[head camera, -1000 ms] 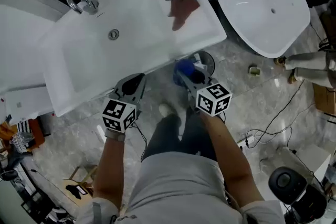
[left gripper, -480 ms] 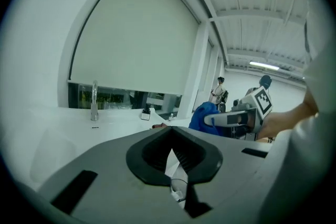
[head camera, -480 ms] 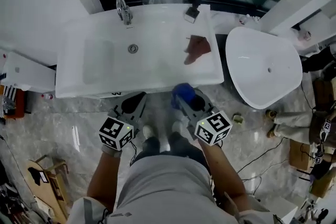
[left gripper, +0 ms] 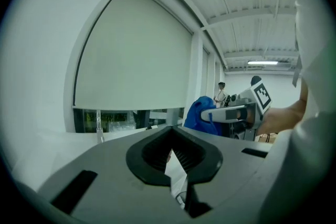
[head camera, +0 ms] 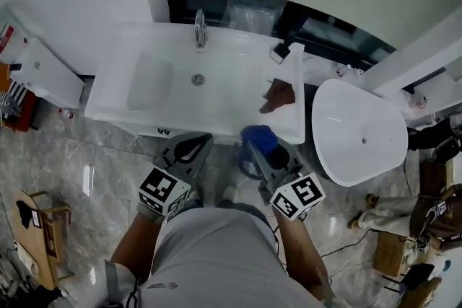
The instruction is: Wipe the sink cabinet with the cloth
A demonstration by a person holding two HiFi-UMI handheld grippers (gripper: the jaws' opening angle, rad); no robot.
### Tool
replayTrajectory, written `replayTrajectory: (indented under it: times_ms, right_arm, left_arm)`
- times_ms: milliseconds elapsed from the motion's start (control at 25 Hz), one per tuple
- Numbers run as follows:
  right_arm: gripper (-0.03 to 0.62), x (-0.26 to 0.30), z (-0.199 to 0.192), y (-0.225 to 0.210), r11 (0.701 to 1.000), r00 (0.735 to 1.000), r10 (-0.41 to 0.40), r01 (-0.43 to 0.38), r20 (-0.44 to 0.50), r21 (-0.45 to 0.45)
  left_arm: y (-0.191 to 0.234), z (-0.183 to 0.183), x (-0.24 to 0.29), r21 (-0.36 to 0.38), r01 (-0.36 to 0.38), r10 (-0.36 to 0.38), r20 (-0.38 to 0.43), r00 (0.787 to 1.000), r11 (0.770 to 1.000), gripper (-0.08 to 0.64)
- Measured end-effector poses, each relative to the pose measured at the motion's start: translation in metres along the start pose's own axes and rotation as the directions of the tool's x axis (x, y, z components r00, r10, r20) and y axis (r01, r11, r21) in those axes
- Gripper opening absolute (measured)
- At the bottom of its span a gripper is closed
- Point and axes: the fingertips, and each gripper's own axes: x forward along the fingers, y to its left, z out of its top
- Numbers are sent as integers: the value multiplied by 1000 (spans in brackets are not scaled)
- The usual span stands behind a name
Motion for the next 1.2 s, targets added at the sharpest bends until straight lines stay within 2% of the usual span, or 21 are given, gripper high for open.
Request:
replayTrajectory:
  times_ms: [320, 560, 920, 1200]
  right_arm:
    - [98, -3, 27, 15, 998, 999, 20, -18, 35, -57]
    - [98, -6, 33, 18, 997, 998, 16, -11, 61, -76]
    - [97, -13, 38, 17, 995, 998, -24, 31, 64, -100]
    - [98, -15, 35, 15, 995, 996, -42, 48, 75, -83]
  left_arm:
    - [0, 31, -13, 4, -23, 22, 75, 997, 1000, 11]
    - [-6, 30, -19, 28, -29, 27, 75, 997, 999, 11]
    - [-9, 32, -22, 1, -16, 16, 87, 996, 1000, 11]
    - [-8, 30, -25, -2, -21, 21, 79, 997, 1000, 12]
